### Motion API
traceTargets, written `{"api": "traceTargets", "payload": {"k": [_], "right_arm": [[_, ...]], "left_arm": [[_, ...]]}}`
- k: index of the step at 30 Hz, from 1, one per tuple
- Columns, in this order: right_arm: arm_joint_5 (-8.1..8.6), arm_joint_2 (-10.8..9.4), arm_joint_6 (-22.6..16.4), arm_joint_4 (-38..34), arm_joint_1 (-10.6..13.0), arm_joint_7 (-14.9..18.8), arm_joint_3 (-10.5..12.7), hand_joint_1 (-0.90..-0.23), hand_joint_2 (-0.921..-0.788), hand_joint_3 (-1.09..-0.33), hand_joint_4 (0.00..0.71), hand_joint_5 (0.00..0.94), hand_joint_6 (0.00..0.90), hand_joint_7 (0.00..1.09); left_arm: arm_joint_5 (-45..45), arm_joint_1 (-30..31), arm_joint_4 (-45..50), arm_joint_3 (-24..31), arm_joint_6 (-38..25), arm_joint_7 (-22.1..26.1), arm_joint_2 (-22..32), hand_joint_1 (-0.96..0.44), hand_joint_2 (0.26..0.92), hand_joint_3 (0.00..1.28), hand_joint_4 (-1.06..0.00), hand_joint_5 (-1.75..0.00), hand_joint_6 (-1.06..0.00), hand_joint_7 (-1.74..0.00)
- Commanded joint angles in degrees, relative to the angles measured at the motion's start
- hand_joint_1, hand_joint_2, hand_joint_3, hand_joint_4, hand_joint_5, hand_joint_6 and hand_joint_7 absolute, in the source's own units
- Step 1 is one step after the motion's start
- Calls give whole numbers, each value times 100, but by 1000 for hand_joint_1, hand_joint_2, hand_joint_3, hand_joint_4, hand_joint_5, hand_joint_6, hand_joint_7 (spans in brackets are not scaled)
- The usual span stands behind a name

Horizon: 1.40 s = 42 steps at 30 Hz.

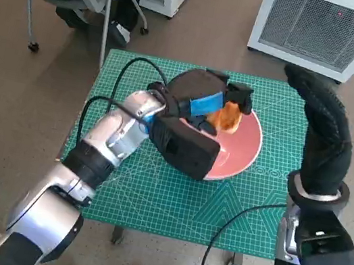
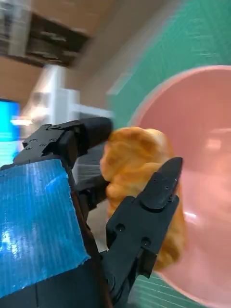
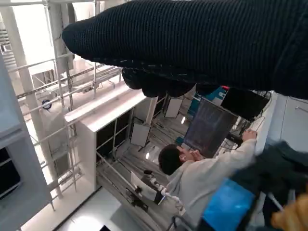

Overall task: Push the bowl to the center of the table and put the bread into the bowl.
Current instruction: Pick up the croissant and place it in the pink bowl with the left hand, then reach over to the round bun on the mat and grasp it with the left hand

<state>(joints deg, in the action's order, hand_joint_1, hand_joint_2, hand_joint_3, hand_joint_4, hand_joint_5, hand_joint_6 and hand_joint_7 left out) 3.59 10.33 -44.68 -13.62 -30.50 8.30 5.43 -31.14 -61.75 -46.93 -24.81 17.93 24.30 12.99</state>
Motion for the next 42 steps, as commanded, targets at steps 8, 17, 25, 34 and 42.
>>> {"api": "traceTargets", "payload": {"k": [8,17,25,34,42], "right_arm": [[-66,7,147,84,126,-19,-1,-556,-921,-729,301,1,0,717],[-23,16,214,139,143,14,-7,-556,-921,-730,303,2,0,719],[57,63,180,148,182,71,16,-556,-921,-729,303,2,0,719],[72,92,172,86,136,103,-6,-559,-921,-729,303,2,1,718],[103,100,194,24,79,152,-15,-554,-921,-730,303,2,0,719]], "left_arm": [[447,-12,522,216,122,797,370,-319,906,11,-5,-2,-180,-18],[980,511,1597,825,551,784,1084,-320,902,5,-3,-1,-185,-15],[1451,938,1996,1408,1138,795,1848,-279,880,0,-73,-27,-239,-37],[1412,1543,2613,1767,688,904,2604,-261,874,1,-134,-38,-274,-50],[1347,2122,3007,1842,214,978,2919,-242,874,1,-149,-26,-281,-44]]}}
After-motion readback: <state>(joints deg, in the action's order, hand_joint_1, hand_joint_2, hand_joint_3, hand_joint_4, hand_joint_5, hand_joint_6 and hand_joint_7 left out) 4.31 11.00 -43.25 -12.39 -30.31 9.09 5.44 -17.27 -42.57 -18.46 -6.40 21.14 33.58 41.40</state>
